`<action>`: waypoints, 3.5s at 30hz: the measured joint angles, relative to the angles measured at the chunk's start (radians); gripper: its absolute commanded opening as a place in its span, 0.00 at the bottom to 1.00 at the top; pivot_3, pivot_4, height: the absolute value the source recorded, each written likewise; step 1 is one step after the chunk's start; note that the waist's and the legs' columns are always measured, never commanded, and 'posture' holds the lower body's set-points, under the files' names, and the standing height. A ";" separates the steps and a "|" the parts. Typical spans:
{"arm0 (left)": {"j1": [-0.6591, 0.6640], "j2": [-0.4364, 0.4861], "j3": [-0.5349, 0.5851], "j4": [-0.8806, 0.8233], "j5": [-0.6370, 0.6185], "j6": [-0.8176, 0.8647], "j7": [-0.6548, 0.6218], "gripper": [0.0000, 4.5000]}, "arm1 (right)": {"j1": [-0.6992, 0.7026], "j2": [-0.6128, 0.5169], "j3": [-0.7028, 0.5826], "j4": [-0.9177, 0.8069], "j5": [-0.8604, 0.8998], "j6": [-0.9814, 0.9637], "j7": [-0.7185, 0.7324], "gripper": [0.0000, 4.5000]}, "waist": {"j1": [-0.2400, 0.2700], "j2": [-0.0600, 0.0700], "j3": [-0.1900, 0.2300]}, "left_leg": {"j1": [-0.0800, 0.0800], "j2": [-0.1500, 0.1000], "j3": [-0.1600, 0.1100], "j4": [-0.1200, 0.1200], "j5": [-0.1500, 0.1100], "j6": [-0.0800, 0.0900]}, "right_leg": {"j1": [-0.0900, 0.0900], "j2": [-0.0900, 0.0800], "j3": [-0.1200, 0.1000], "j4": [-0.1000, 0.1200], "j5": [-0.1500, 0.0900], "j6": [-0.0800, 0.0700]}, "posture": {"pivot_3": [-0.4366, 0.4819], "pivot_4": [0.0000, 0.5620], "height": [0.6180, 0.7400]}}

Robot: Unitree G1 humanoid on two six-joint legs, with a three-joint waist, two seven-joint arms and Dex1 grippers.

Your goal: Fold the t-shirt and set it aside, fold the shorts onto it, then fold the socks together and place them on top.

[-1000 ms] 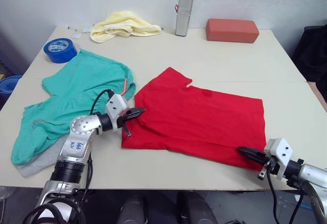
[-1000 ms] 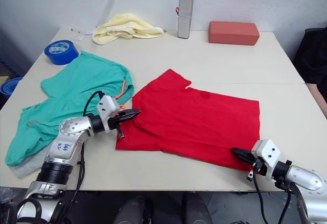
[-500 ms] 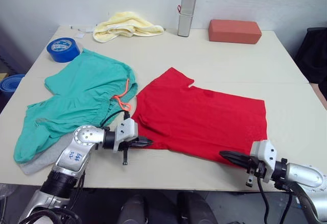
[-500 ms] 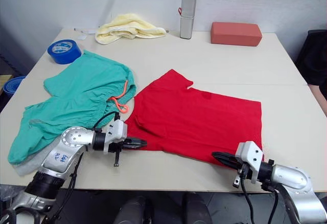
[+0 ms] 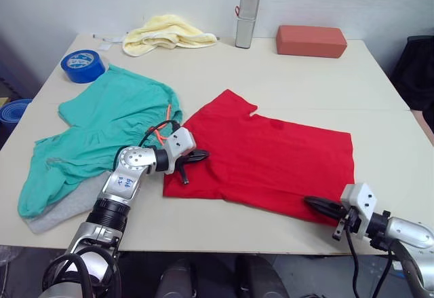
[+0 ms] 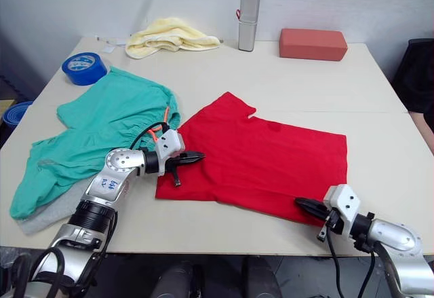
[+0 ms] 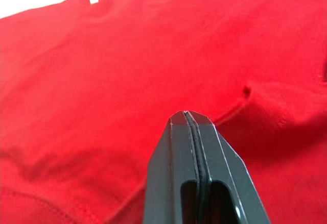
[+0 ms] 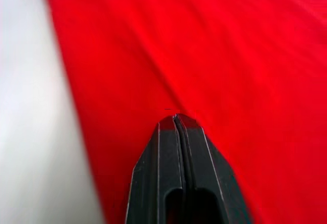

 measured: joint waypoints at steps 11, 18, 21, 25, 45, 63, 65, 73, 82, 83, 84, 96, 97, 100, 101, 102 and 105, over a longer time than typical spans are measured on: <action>0.162 0.146 0.111 -0.334 -0.202 0.141 -0.181 0.00 | -0.006 -0.004 -0.033 -0.110 0.090 0.020 0.044 0.00 | -0.004 0.001 0.000 | 0.001 0.002 0.001 -0.001 0.000 -0.002 | -0.001 -0.006 0.002 0.001 0.000 0.000 | 0.48 0.27 1.00; 0.267 0.153 0.017 -0.383 -0.114 0.121 -0.148 0.00 | -0.024 0.033 0.105 -0.143 0.028 0.054 0.015 0.00 | 0.003 0.001 0.000 | 0.000 -0.001 -0.001 -0.001 0.000 0.000 | 0.000 -0.008 0.002 0.001 0.000 -0.001 | 0.48 0.27 1.00; 0.275 0.162 0.017 -0.354 -0.074 0.135 -0.096 0.00 | -0.014 0.026 0.091 -0.105 0.015 0.045 0.013 0.00 | 0.001 0.001 0.000 | 0.000 -0.001 -0.001 -0.001 0.000 0.000 | 0.000 -0.008 0.002 0.000 0.000 -0.001 | 0.48 0.27 1.00; 0.297 0.218 0.051 -0.371 -0.072 0.164 -0.074 0.00 | 0.048 -0.030 -0.001 -0.018 0.016 -0.014 0.058 0.00 | 0.000 0.001 0.000 | 0.002 0.000 -0.001 -0.002 -0.001 0.001 | 0.001 -0.008 0.002 -0.001 0.000 -0.001 | 0.48 0.27 1.00; 0.511 0.345 0.188 -0.418 -0.015 -0.246 -0.190 0.83 | 0.151 -0.126 -0.094 0.009 -0.092 -0.196 0.174 0.74 | -0.008 0.002 0.000 | 0.001 -0.001 -0.002 -0.003 -0.003 0.004 | 0.001 -0.009 0.005 -0.003 -0.001 -0.002 | 0.48 0.27 1.00; 0.398 0.317 0.086 -0.366 0.036 -0.113 -0.133 0.14 | 0.013 -0.124 -0.007 0.210 -0.146 -0.360 0.129 0.00 | -0.008 -0.002 -0.010 | 0.018 0.001 -0.003 -0.006 -0.007 0.004 | 0.019 -0.012 0.005 -0.005 -0.002 -0.006 | 0.48 0.27 1.00; 0.415 0.325 0.090 -0.378 0.013 -0.092 -0.147 0.01 | 0.010 -0.124 -0.004 0.212 -0.143 -0.369 0.134 0.00 | -0.011 -0.001 -0.011 | 0.018 0.001 -0.003 -0.006 -0.007 0.004 | 0.019 -0.012 0.005 -0.005 -0.003 -0.006 | 0.48 0.27 1.00; 0.585 0.391 0.139 -0.513 -0.110 -0.034 -0.231 0.00 | 0.089 -0.153 -0.018 0.192 -0.080 -0.403 0.193 0.00 | -0.021 0.001 -0.011 | 0.019 0.001 -0.007 -0.018 -0.005 -0.001 | 0.017 -0.011 0.001 -0.006 -0.009 -0.017 | 0.48 0.27 1.00; 0.806 0.435 0.205 -0.703 -0.186 0.015 -0.255 0.00 | 0.218 -0.201 -0.054 0.173 -0.031 -0.433 0.296 0.00 | -0.023 0.000 -0.009 | 0.019 0.001 -0.008 -0.019 -0.004 0.000 | 0.018 -0.011 0.001 -0.008 -0.016 -0.024 | 0.48 0.27 1.00; 0.820 0.435 0.208 -0.719 -0.186 0.019 -0.251 0.00 | 0.220 -0.202 -0.054 0.178 -0.031 -0.443 0.302 0.00 | -0.023 -0.001 -0.008 | 0.019 0.001 -0.008 -0.019 -0.004 -0.001 | 0.018 -0.011 0.001 -0.008 -0.016 -0.024 | 0.48 0.27 1.00; 0.832 0.435 0.209 -0.724 -0.186 0.022 -0.244 0.00 | 0.222 -0.202 -0.054 0.183 -0.031 -0.451 0.306 0.00 | -0.022 -0.001 -0.008 | 0.019 0.001 -0.008 -0.019 -0.003 -0.001 | 0.019 -0.011 0.001 -0.008 -0.016 -0.024 | 0.48 0.27 1.00; 0.833 0.531 0.307 -0.718 -0.280 0.143 -0.300 0.37 | 0.260 -0.216 -0.098 0.258 0.054 -0.410 0.377 0.43 | -0.022 0.000 -0.006 | 0.018 0.001 -0.009 -0.019 -0.003 0.000 | 0.018 -0.013 0.001 -0.009 -0.017 -0.026 | 0.48 0.27 1.00; 0.831 0.563 0.329 -0.718 -0.317 0.183 -0.327 0.44 | 0.292 -0.230 -0.117 0.241 0.072 -0.376 0.391 0.50 | -0.022 0.001 -0.005 | 0.018 0.001 -0.009 -0.019 -0.003 0.000 | 0.018 -0.013 0.001 -0.009 -0.017 -0.027 | 0.48 0.27 1.00; 0.820 0.641 0.383 -0.714 -0.392 0.291 -0.389 0.63 | 0.387 -0.273 -0.177 0.187 0.127 -0.242 0.431 0.72 | -0.023 0.005 -0.003 | 0.018 0.001 -0.009 -0.020 -0.004 -0.001 | 0.017 -0.013 0.001 -0.009 -0.017 -0.027 | 0.48 0.27 1.00; 0.793 0.660 0.392 -0.703 -0.420 0.332 -0.407 0.71 | 0.415 -0.282 -0.209 0.158 0.158 -0.177 0.445 0.80 | -0.023 0.006 -0.002 | 0.018 0.001 -0.009 -0.020 -0.004 -0.002 | 0.017 -0.013 0.001 -0.009 -0.017 -0.027 | 0.48 0.27 1.00; 0.762 0.673 0.402 -0.687 -0.442 0.365 -0.418 0.77 | 0.435 -0.297 -0.231 0.136 0.182 -0.127 0.458 0.80 | -0.023 0.006 -0.002 | 0.018 0.001 -0.009 -0.020 -0.004 -0.003 | 0.017 -0.013 0.001 -0.009 -0.017 -0.027 | 0.48 0.27 1.00; 0.558 0.683 0.408 -0.578 -0.528 0.493 -0.424 0.97 | 0.481 -0.329 -0.330 0.079 0.258 0.052 0.485 0.80 | -0.023 0.006 0.000 | 0.018 0.001 -0.009 -0.019 -0.003 -0.004 | 0.017 -0.012 0.001 -0.008 -0.017 -0.027 | 0.48 0.27 1.00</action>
